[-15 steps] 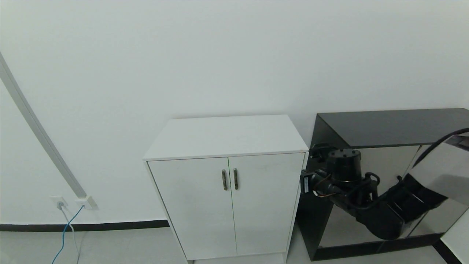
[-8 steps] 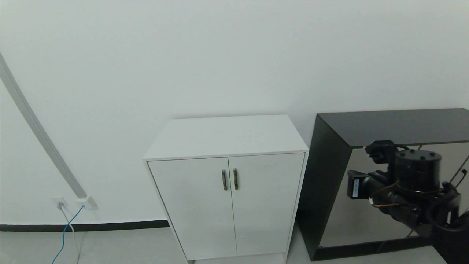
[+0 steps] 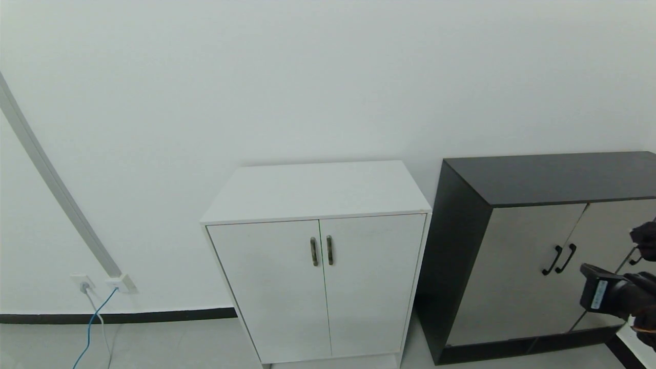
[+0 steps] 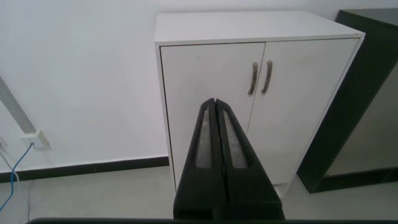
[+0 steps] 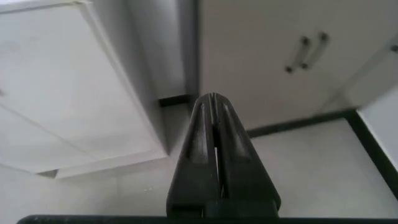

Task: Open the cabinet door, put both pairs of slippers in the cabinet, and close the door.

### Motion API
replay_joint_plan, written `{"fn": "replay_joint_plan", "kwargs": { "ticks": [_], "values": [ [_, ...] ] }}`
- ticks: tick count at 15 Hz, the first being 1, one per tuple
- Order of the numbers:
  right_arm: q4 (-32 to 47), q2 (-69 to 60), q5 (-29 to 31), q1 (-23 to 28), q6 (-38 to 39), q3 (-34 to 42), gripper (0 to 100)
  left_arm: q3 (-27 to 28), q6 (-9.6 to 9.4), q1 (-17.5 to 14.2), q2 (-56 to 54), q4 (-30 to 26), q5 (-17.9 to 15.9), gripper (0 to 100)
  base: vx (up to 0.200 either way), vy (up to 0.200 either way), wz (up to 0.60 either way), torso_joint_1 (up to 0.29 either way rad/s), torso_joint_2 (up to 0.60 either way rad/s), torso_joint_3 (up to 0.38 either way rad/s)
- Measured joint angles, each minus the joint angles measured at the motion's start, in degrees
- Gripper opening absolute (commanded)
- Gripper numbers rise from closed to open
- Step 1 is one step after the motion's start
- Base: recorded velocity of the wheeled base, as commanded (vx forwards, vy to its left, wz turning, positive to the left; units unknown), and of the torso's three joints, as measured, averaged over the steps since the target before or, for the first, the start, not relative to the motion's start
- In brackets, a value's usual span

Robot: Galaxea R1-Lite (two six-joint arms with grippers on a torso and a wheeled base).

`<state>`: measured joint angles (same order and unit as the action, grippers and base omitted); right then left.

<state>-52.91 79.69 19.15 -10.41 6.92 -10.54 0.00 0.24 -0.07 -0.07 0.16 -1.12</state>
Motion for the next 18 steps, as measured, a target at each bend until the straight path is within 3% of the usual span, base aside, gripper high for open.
{"fn": "replay_joint_plan", "kwargs": {
  "ticks": [6,11,18],
  "values": [
    [2.11,-12.52,-0.29,6.78,-0.09,9.23,0,0.0,0.02,0.02,0.0,0.0,-0.02,0,0.0,0.0,0.0,0.0,0.0,0.0],
    [16.59,-25.89,-4.07,7.83,-0.04,10.41,0,0.0,0.07,0.0,0.0,0.0,0.01,0,0.0,0.0,0.0,0.0,0.0,0.0],
    [33.56,-42.35,-14.64,7.72,-0.52,10.28,0,0.0,0.0,0.0,0.0,0.0,0.0,0,0.0,0.0,0.0,0.0,0.0,0.0]
  ]
}}
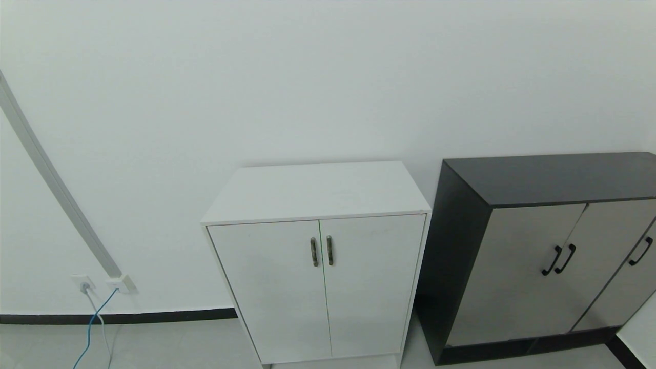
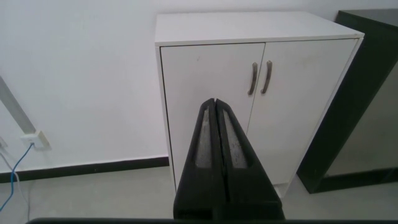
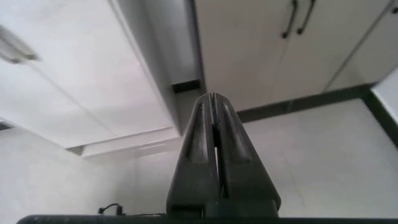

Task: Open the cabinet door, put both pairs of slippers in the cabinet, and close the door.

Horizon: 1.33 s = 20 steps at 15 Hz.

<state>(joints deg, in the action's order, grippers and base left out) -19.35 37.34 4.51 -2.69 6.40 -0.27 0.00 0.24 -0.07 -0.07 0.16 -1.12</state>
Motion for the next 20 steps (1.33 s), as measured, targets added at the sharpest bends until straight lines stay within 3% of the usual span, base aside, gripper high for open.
{"fn": "replay_joint_plan", "kwargs": {
  "ticks": [6,13,20],
  "values": [
    [16.37,-13.95,-6.31,-0.22,-2.49,0.06,0,0.0,0.0,0.0,0.0,0.0,0.0,0,0.0,0.0,0.0,0.0,0.0,0.0],
    [19.59,-20.03,-5.49,-0.13,-7.96,0.17,0,0.0,0.05,0.0,0.0,0.0,0.0,0,0.0,0.0,0.0,0.0,0.0,0.0],
    [19.42,-24.75,-5.0,2.15,-7.96,0.17,0,0.0,0.02,-0.02,0.0,0.0,0.0,0,0.0,0.0,0.0,0.0,0.0,0.0]
  ]
}}
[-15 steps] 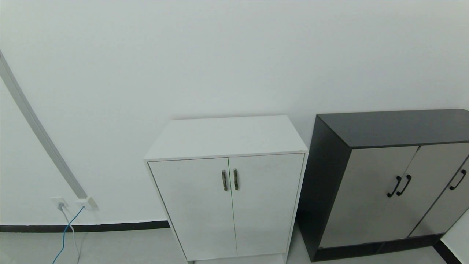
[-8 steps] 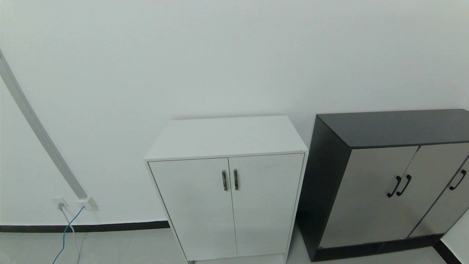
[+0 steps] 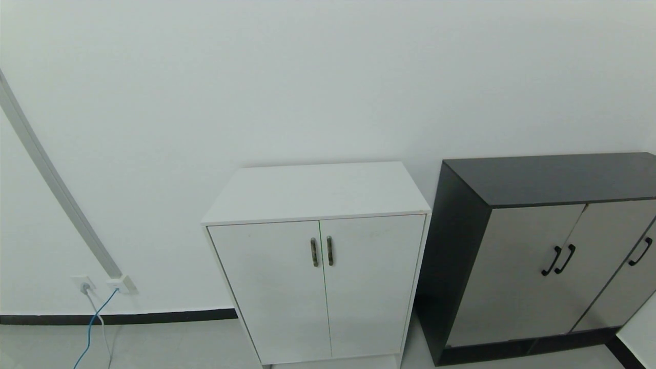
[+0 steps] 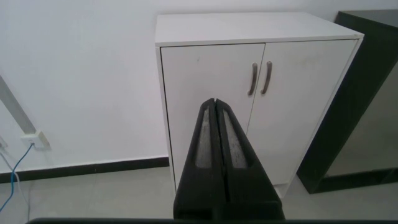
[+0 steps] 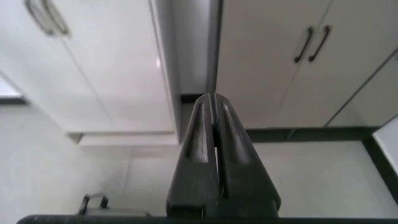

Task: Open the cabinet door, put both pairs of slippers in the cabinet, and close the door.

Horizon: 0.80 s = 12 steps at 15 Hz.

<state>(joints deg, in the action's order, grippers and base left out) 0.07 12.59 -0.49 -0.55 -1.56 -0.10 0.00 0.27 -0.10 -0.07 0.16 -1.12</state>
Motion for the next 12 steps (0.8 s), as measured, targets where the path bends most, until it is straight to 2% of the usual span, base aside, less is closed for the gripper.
{"fn": "replay_joint_plan", "kwargs": {
  "ticks": [3,12],
  "values": [
    [0.02,-5.21,0.05,1.87,0.09,0.07,0,0.0,0.02,0.02,0.0,0.0,0.04,0,0.0,0.0,0.0,0.0,0.0,0.0],
    [-0.18,-12.37,0.11,0.55,4.71,0.1,0,0.0,-0.06,0.02,0.0,0.0,-0.02,0,0.0,0.0,0.0,0.0,0.0,0.0]
  ]
}}
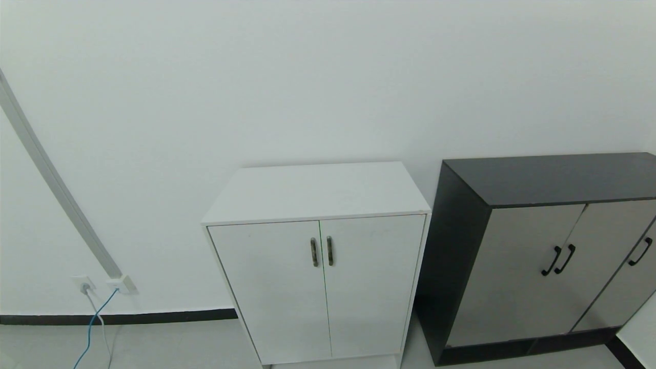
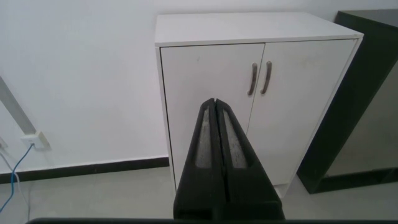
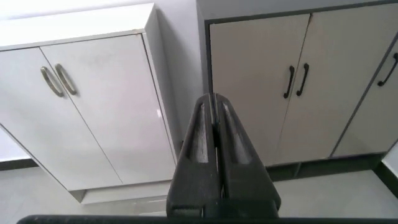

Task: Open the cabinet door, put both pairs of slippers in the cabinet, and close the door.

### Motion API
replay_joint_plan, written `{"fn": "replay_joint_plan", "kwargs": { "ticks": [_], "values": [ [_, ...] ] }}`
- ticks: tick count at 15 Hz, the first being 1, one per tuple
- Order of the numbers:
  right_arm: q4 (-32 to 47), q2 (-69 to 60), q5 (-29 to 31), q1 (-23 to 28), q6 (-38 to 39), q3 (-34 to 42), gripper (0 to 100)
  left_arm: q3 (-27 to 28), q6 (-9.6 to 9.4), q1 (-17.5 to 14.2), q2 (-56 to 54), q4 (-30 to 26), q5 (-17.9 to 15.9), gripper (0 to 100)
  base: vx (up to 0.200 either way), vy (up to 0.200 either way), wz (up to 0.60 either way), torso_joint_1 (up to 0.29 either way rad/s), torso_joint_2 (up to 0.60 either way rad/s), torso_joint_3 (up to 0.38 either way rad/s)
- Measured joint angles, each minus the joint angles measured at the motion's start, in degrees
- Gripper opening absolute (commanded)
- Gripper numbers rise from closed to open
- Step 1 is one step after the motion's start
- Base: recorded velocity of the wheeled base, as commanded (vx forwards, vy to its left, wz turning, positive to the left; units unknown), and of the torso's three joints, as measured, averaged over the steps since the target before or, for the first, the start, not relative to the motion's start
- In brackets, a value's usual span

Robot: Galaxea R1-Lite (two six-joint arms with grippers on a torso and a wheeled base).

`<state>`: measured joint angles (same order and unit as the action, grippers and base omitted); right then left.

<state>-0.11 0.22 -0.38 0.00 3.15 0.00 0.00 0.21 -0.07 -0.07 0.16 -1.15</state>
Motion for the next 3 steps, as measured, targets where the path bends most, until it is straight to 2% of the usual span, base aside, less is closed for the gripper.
{"fn": "replay_joint_plan", "kwargs": {
  "ticks": [3],
  "values": [
    [0.0,-0.12,0.06,0.0,0.07,0.0,0,0.0,-0.02,0.0,0.0,0.0,0.0,0,0.0,0.0,0.0,0.0,0.0,0.0]
  ]
}}
